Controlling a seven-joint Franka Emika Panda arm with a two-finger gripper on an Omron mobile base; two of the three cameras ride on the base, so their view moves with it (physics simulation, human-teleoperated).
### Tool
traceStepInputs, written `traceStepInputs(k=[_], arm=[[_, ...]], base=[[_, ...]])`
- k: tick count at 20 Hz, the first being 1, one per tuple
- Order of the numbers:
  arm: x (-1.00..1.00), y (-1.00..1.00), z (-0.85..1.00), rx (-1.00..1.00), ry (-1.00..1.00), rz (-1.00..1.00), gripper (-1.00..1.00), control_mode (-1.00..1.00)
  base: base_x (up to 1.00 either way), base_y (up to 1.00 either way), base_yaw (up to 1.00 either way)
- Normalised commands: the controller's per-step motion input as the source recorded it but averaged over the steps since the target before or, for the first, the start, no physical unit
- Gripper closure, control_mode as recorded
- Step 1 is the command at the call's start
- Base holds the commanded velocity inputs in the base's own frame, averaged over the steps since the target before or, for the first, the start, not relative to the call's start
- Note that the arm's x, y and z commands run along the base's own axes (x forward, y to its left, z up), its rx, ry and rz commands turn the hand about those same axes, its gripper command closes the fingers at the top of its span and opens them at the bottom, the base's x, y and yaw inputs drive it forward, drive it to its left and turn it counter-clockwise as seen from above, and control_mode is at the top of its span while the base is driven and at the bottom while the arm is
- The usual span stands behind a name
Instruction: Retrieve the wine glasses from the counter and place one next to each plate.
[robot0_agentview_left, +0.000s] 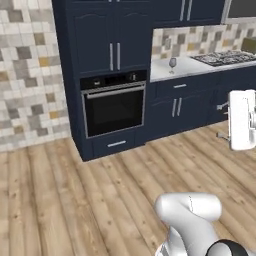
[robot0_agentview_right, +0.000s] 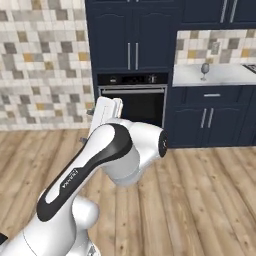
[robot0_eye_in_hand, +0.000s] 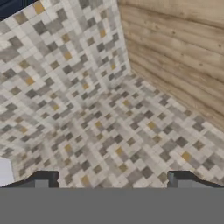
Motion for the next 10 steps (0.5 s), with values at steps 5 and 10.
traceStepInputs(k=[5, 10], arm=[[0.00, 0.00, 0.00, 0.00, 0.00, 0.00, -1.00, 1.00], [0.00, 0.00, 0.00, 0.00, 0.00, 0.00, -1.00, 1.00]], base=[[1.00, 0.04, -0.11], [1.00, -0.78, 0.02]])
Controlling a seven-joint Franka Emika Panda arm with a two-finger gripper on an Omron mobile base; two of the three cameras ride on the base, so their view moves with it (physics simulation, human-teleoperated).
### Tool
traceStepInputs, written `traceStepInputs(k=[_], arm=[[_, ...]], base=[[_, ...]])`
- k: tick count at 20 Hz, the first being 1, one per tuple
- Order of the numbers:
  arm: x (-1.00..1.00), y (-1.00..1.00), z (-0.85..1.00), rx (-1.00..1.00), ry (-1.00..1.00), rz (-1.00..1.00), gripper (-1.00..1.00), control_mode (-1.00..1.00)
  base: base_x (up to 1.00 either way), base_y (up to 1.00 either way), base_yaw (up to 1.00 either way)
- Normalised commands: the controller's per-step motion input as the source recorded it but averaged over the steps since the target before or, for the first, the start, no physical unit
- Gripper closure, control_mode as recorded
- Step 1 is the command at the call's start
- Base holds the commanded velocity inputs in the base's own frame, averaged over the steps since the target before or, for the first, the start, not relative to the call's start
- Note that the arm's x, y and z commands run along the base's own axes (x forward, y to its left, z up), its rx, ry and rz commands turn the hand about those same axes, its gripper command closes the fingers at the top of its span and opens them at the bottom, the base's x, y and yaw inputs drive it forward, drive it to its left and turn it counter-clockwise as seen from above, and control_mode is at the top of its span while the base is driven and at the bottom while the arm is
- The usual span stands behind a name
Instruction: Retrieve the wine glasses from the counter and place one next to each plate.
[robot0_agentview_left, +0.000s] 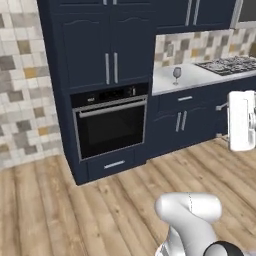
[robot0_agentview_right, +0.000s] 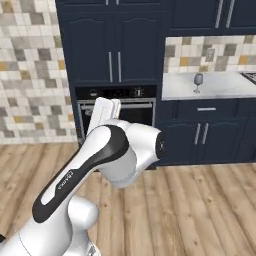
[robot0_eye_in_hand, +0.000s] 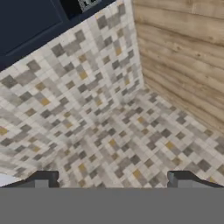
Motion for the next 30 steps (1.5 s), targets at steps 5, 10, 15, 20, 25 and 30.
traceStepInputs(k=[5, 10, 15, 20, 25, 30], arm=[[0.00, 0.00, 0.00, 0.00, 0.00, 0.00, -1.00, 1.00], [0.00, 0.00, 0.00, 0.00, 0.00, 0.00, -1.00, 1.00], [0.00, 0.00, 0.00, 0.00, 0.00, 0.00, -1.00, 1.00], [0.00, 0.00, 0.00, 0.00, 0.00, 0.00, -1.00, 1.00], [0.00, 0.00, 0.00, 0.00, 0.00, 0.00, -1.00, 1.00], [0.00, 0.00, 0.00, 0.00, 0.00, 0.00, -1.00, 1.00]], base=[[1.00, -1.00, 0.13], [1.00, -1.00, 0.16], [1.00, -1.00, 0.21], [0.47, -0.98, 0.40], [0.33, -0.54, 0.41], [0.12, -0.43, 0.03]])
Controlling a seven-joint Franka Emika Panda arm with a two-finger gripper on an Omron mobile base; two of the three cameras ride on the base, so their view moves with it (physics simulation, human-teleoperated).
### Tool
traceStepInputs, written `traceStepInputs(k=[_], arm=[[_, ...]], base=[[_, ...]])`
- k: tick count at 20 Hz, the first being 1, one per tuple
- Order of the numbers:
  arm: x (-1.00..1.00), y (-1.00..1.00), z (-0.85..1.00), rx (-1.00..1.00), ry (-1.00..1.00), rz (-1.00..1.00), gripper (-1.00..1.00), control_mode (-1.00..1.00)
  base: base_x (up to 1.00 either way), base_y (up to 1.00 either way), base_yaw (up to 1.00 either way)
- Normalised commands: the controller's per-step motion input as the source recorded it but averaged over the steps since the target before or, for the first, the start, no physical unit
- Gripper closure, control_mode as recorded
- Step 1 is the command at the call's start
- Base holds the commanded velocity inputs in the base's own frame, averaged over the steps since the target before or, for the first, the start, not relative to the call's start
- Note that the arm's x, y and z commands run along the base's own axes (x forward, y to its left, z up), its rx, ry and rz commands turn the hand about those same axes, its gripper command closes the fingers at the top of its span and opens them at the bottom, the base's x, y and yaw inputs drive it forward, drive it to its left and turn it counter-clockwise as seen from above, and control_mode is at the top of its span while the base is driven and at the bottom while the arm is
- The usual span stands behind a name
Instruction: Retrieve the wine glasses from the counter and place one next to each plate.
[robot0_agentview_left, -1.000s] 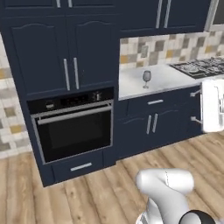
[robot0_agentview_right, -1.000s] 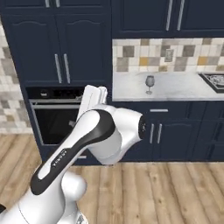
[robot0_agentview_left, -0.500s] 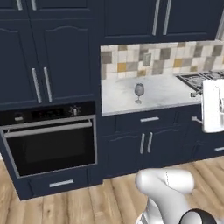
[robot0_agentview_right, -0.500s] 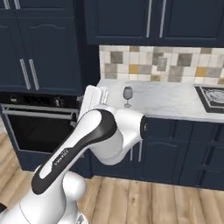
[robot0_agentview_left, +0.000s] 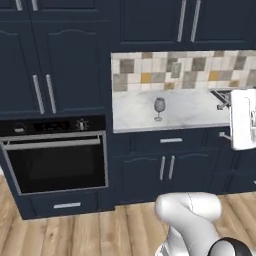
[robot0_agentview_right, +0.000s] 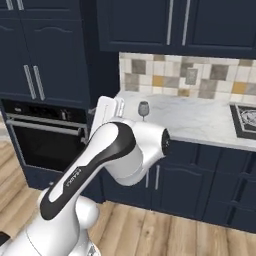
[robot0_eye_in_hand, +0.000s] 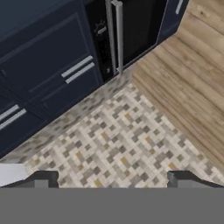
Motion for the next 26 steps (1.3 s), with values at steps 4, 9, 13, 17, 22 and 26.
traceStepInputs(k=[4, 9, 13, 17, 22, 26], arm=[[0.00, 0.00, 0.00, 0.00, 0.00, 0.00, -1.00, 1.00], [0.00, 0.00, 0.00, 0.00, 0.00, 0.00, -1.00, 1.00], [0.00, 0.00, 0.00, 0.00, 0.00, 0.00, -1.00, 1.00], [0.00, 0.00, 0.00, 0.00, 0.00, 0.00, -1.00, 1.00], [0.00, 0.00, 0.00, 0.00, 0.00, 0.00, -1.00, 1.00], [0.00, 0.00, 0.00, 0.00, 0.00, 0.00, -1.00, 1.00]], base=[[0.82, -0.51, -0.02], [1.00, -0.02, 0.00], [0.76, -0.19, 0.00], [0.14, -0.36, 0.00], [0.23, -0.35, -0.01], [0.50, -0.38, 0.05]])
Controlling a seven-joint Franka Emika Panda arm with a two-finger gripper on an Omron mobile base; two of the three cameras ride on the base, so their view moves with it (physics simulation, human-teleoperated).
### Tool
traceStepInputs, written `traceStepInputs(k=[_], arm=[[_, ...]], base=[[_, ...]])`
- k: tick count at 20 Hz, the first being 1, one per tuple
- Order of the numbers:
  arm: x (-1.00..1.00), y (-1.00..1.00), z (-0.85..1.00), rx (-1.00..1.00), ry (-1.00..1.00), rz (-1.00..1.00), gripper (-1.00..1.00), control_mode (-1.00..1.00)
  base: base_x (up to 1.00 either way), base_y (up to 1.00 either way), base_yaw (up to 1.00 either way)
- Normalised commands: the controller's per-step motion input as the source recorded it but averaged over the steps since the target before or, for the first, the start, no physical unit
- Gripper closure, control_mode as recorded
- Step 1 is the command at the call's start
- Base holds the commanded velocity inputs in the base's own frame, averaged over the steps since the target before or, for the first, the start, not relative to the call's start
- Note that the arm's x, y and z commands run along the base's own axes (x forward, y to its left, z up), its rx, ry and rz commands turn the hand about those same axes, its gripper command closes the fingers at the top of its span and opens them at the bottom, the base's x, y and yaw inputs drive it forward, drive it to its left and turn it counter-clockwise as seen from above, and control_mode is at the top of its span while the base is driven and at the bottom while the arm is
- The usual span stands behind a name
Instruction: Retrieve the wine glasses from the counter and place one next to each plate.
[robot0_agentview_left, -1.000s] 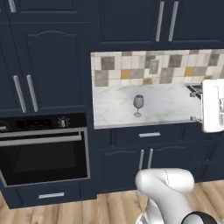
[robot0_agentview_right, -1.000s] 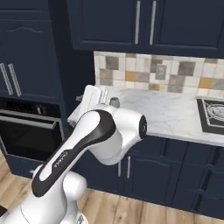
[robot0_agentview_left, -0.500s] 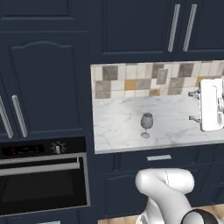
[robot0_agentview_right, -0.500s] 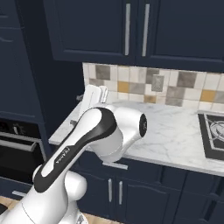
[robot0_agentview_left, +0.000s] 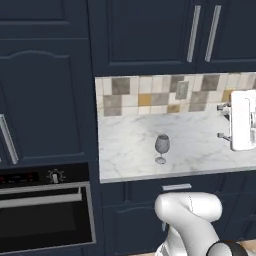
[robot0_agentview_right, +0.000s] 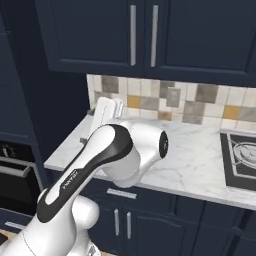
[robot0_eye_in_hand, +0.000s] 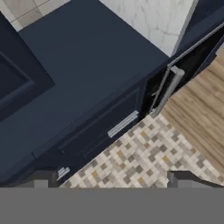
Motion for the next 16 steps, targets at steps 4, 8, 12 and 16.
traceStepInputs(k=[4, 8, 12, 16], arm=[[0.00, 0.00, 0.00, 0.00, 0.00, 0.00, -1.00, 1.00], [0.00, 0.00, 0.00, 0.00, 0.00, 0.00, -1.00, 1.00], [0.00, 0.00, 0.00, 0.00, 0.00, 0.00, -1.00, 1.00], [0.11, -0.03, -0.06, 0.02, 0.05, 0.01, -1.00, -1.00]], base=[[0.83, -0.08, 0.02], [0.63, -0.05, 0.02], [0.37, -0.18, 0.05], [0.34, -0.11, 0.04]])
